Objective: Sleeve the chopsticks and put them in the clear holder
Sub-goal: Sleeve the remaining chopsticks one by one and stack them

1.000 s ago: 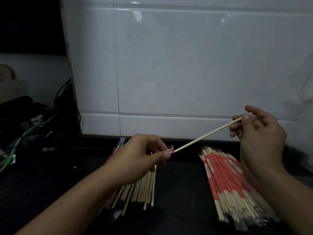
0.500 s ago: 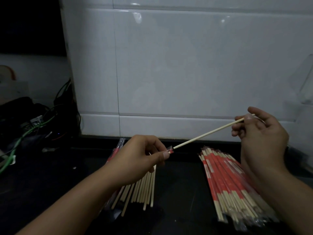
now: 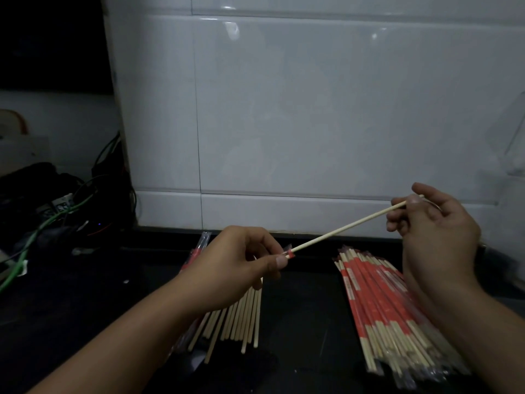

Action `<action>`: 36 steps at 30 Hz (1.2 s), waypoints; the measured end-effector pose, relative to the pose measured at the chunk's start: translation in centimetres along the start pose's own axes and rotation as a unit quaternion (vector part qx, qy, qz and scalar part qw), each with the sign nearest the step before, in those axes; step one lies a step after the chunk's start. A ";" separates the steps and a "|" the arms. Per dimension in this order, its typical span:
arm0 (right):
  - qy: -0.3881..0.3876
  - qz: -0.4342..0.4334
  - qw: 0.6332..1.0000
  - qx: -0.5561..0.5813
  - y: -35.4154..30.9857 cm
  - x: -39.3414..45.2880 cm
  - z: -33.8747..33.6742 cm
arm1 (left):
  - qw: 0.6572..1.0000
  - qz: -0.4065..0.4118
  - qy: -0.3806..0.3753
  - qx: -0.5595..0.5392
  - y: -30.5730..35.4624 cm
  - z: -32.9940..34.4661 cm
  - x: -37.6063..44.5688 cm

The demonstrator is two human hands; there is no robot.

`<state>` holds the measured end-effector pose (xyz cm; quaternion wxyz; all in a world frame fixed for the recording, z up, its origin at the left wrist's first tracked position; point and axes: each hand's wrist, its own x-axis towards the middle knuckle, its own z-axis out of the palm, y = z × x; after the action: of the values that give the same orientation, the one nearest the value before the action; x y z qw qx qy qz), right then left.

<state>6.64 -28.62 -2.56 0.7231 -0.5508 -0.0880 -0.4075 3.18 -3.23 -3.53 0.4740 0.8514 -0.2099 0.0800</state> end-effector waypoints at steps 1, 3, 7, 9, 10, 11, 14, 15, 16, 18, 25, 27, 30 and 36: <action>0.000 0.001 1.000 -0.001 0.0 0.0 0.0 | 1.000 0.001 -0.001 -0.001 0.0 0.1 0.0; -0.006 0.000 1.000 -0.004 -0.1 -0.2 0.1 | 1.000 -0.002 0.000 -0.002 0.0 0.2 -0.1; -0.070 -0.029 0.996 -0.037 -0.8 -1.3 0.8 | 1.000 -0.004 0.003 -0.007 0.2 0.3 -0.1; -0.126 -0.043 0.989 -0.056 -1.0 -2.4 1.4 | 1.000 -0.006 0.011 -0.019 0.4 0.3 -0.1; -0.159 -0.042 0.984 -0.064 -1.0 -2.9 1.8 | 0.999 -0.008 0.015 -0.027 0.6 0.3 -0.1; -0.196 -0.033 0.977 -0.074 -0.8 -3.4 2.2 | 0.999 -0.010 0.020 -0.038 0.8 0.3 0.0; -0.308 0.019 0.947 -0.087 0.0 -4.5 2.7 | 0.994 -0.021 0.044 -0.097 2.0 0.0 0.7; -0.327 0.029 0.940 -0.096 0.1 -4.7 2.6 | 0.990 -0.026 0.060 -0.127 2.5 -0.1 1.0; -0.335 0.030 0.935 -0.111 0.1 -4.7 2.5 | 0.985 -0.029 0.074 -0.156 3.1 -0.3 1.4; -0.341 0.020 0.930 -0.137 -0.1 -4.7 2.3 | 0.980 -0.033 0.079 -0.182 4.5 -0.5 1.8; -0.318 0.043 0.943 -0.085 -2.0 -4.7 2.3 | 0.934 -0.037 0.076 -0.347 8.3 0.5 3.2; -0.365 0.099 0.922 -0.080 -2.3 -5.2 2.3 | 0.928 -0.014 0.110 -0.356 8.7 0.9 3.6; -0.419 0.100 0.892 -0.137 -2.3 -6.5 2.6 | 0.944 0.037 0.161 -0.285 8.1 1.7 3.7; -0.436 0.179 0.872 -0.131 -1.1 -7.4 3.0 | 0.971 0.121 0.184 -0.090 4.6 1.0 4.4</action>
<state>2.00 -22.41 -4.91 0.5933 -0.7685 -0.2397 0.0029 5.06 -7.43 0.92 0.5661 0.7441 -0.2267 0.2729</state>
